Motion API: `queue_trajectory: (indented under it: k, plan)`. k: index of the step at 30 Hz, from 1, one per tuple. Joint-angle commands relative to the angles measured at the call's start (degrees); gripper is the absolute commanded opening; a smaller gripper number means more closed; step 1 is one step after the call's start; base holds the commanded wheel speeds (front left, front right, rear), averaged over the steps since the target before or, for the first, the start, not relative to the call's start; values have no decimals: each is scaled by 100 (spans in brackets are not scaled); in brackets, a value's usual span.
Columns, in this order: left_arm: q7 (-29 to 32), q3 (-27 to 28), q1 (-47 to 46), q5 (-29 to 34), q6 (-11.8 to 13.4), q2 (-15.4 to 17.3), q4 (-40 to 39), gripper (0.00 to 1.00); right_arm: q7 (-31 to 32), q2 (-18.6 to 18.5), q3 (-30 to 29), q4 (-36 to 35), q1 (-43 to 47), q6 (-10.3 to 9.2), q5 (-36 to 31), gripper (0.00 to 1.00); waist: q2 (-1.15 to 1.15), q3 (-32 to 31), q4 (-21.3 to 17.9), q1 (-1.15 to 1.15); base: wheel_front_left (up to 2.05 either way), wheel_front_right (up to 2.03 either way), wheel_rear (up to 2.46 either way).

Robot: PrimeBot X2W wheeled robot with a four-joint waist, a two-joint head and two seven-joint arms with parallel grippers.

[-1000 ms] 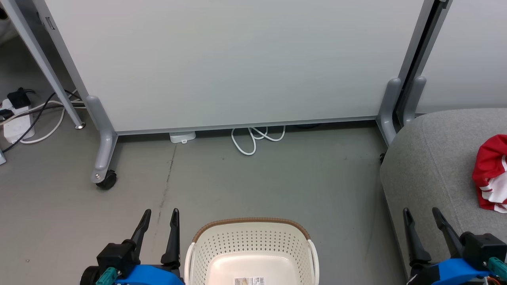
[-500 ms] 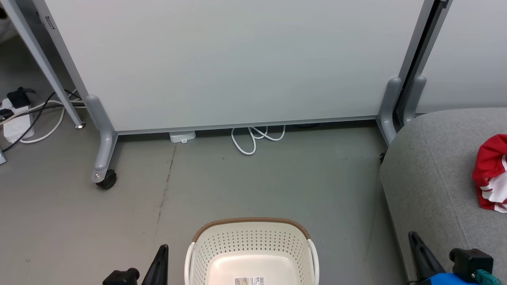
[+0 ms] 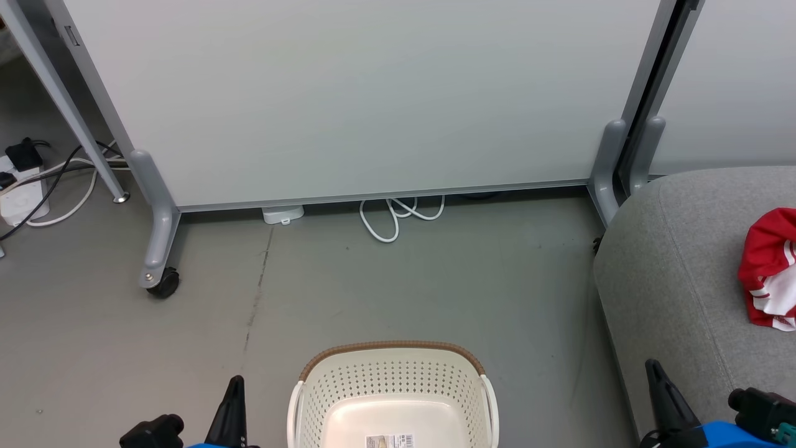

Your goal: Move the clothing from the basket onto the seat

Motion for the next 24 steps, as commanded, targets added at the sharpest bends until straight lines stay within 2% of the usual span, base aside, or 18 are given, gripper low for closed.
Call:
queue_trajectory:
  k: [1, 24]
  plan:
    - [59, 77, -221, -227, -3, 13, -125, 0, 31, -28, -6, -80, -201, 0, 259, 0, 0, 2, -6, 0, 0, 0, 0]
    - [536, 413, -414, -1970, -6, -8, -408, 0, 287, -49, -7, -66, -444, 1, 2182, 0, 0, 27, -102, -1, 0, 0, 0]
